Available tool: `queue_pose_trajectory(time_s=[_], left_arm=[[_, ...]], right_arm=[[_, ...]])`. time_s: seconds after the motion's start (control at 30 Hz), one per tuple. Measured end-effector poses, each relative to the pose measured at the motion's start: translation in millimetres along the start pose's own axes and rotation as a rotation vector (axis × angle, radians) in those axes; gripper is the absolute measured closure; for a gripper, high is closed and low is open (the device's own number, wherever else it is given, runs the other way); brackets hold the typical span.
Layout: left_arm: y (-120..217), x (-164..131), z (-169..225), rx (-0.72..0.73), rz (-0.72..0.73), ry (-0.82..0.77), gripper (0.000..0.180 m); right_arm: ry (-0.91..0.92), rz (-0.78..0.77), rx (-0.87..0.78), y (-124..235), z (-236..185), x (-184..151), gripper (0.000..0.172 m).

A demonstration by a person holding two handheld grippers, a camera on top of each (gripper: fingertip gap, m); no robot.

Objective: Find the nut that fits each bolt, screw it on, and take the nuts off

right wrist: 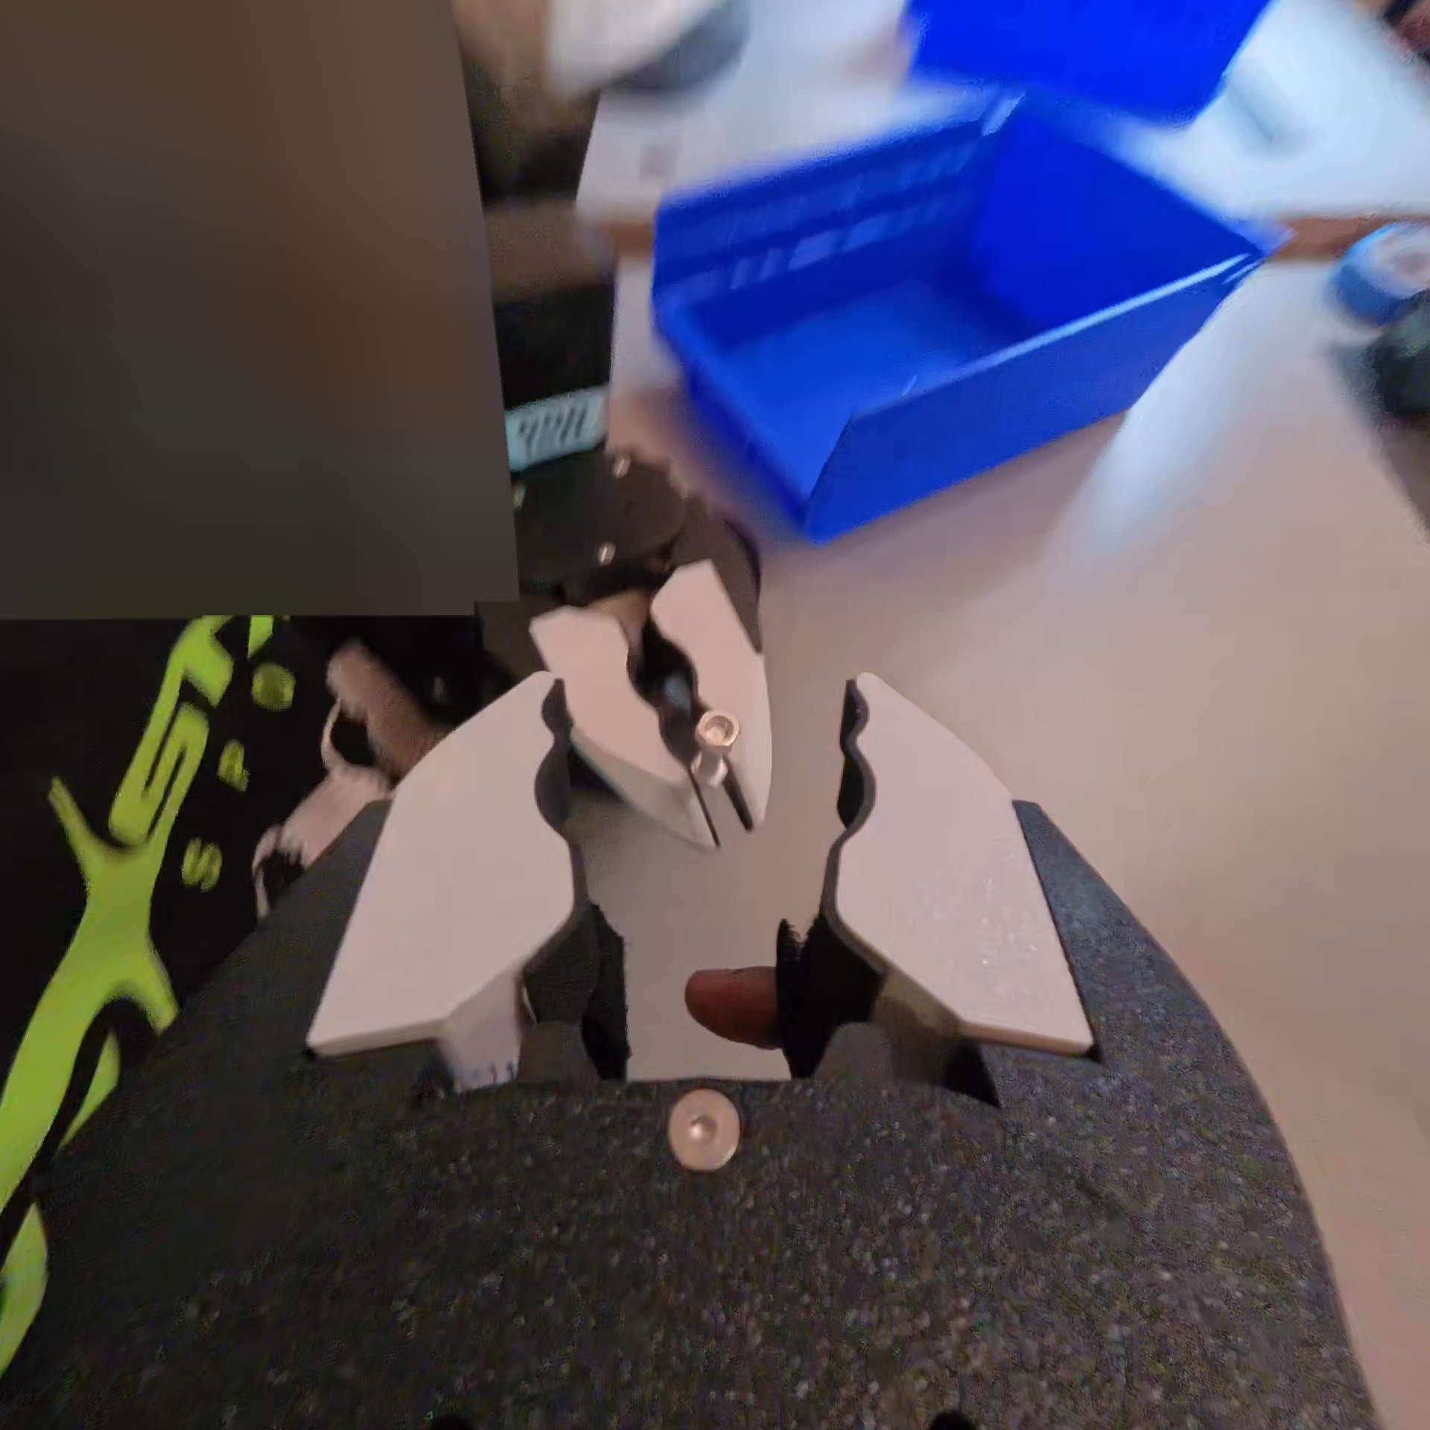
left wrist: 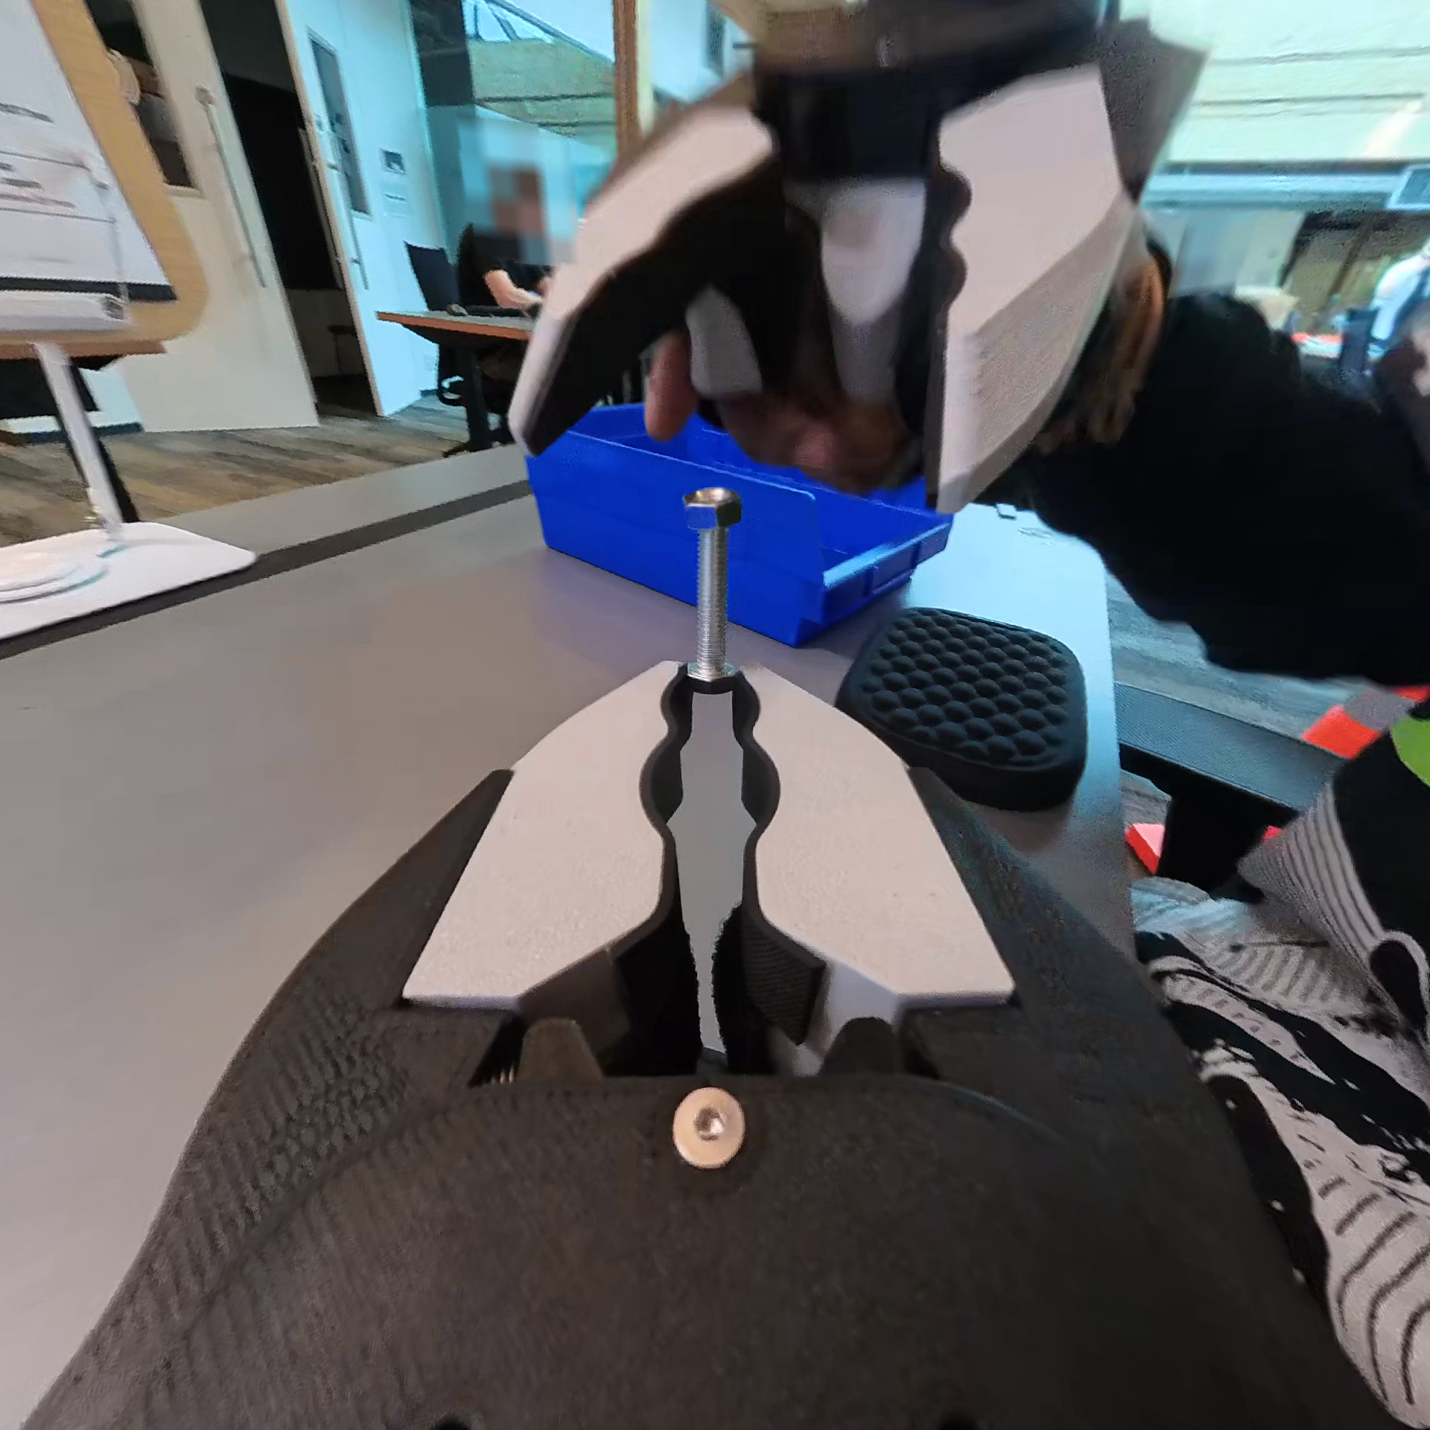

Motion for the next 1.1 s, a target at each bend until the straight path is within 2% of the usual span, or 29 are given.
queue_pose_trajectory(time_s=[0.1,0.17,0.27,1.1], left_arm=[[-1,1,-7,0.038,0.003,0.005,0.170],[-2,0,-10,0.055,-0.005,0.010,0.170],[-2,-1,-11,0.063,-0.008,0.014,0.170],[-2,-3,-21,0.116,-0.015,0.055,0.170]], right_arm=[[-0.086,0.282,-0.132,-7,2,-5,0.095],[-0.088,0.374,-0.200,-10,0,-9,0.095],[-0.087,0.435,-0.231,-11,-2,-8,0.101],[-0.096,0.432,-0.232,-9,-5,-12,0.109]])
Point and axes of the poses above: each gripper's, where its closed fingertips meet, y back along the fingers, x out of its top, z = x × y across the jaws, the point moved 2 cm from there along y, back along the fingers, and after that the axes turned 7 degrees about y, right-handed, at the moved point
